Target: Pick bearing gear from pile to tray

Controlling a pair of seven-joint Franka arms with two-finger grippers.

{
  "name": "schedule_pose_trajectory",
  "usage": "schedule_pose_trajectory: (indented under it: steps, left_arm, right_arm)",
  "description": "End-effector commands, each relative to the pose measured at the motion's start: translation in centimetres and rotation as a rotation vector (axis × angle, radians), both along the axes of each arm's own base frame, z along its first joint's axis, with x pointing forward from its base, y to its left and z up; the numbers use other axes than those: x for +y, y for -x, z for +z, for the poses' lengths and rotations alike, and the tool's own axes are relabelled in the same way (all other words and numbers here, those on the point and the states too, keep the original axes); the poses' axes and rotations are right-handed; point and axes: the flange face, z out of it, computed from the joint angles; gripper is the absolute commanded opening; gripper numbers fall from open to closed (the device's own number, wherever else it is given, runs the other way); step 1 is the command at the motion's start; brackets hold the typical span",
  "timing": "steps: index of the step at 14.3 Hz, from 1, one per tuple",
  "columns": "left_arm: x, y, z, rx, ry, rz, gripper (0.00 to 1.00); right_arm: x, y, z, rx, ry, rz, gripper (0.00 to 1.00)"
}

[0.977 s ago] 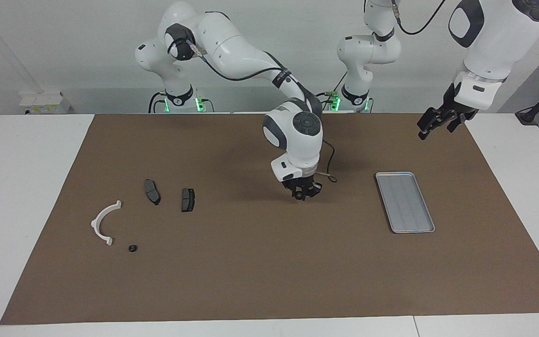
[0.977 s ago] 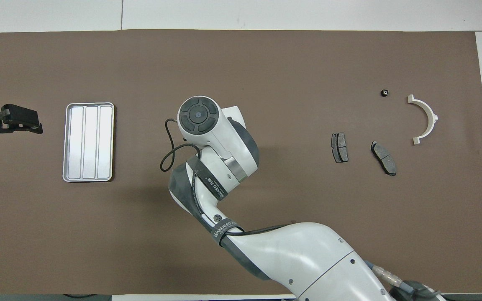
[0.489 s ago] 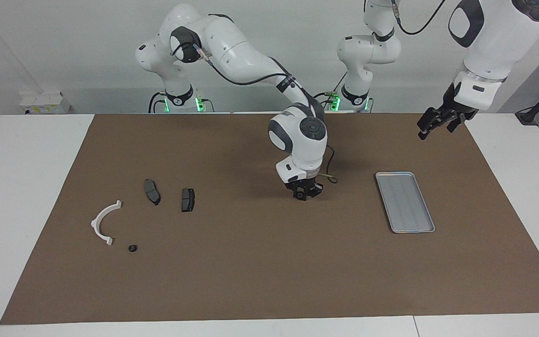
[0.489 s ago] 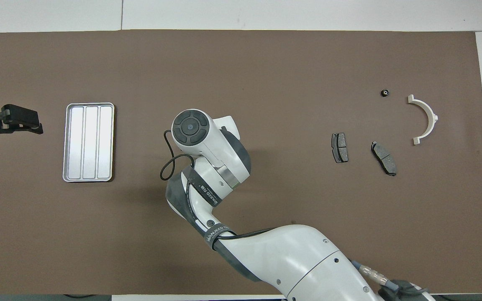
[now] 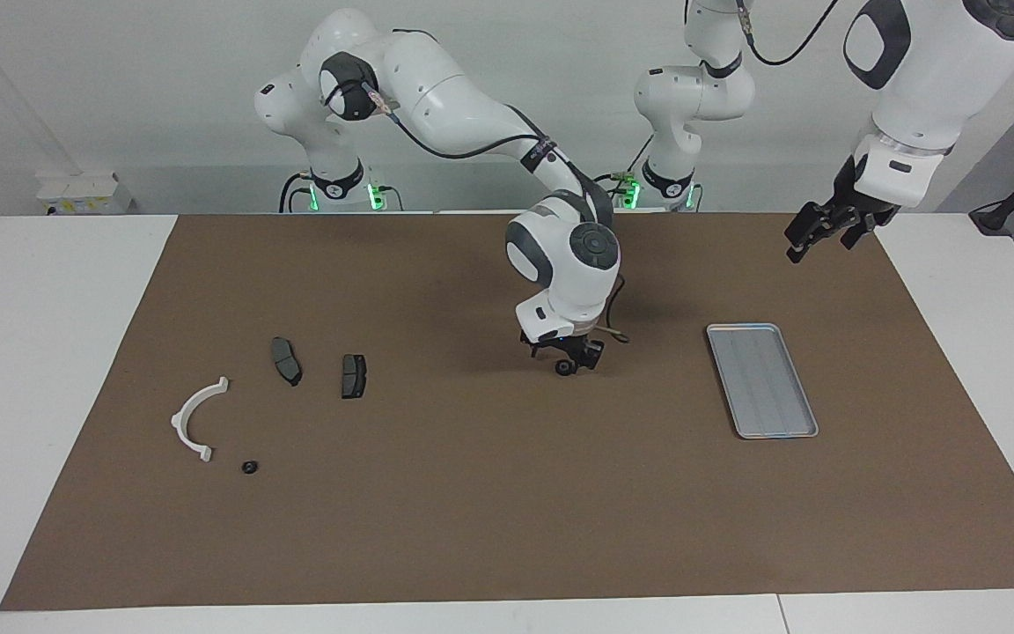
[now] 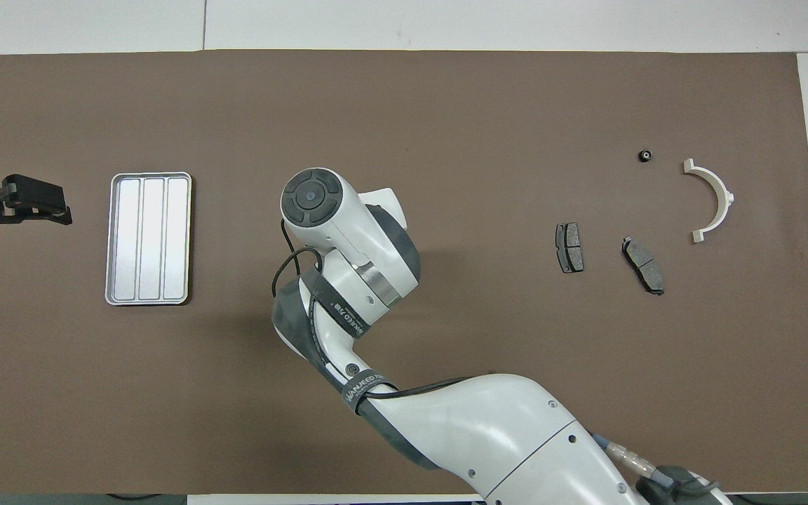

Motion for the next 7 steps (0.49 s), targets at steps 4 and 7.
schedule_pose_trajectory:
  steps: [4, 7]
  left_arm:
    - [0.0, 0.8, 0.1, 0.006, 0.017, -0.004, 1.0]
    - [0.0, 0.8, 0.1, 0.006, 0.017, -0.004, 1.0]
  right_arm:
    - [-10.6, -6.7, 10.1, -0.016, -0.044, 0.117, 1.0]
    - [-20.5, -10.4, 13.3, -0.024, -0.074, 0.249, 1.0]
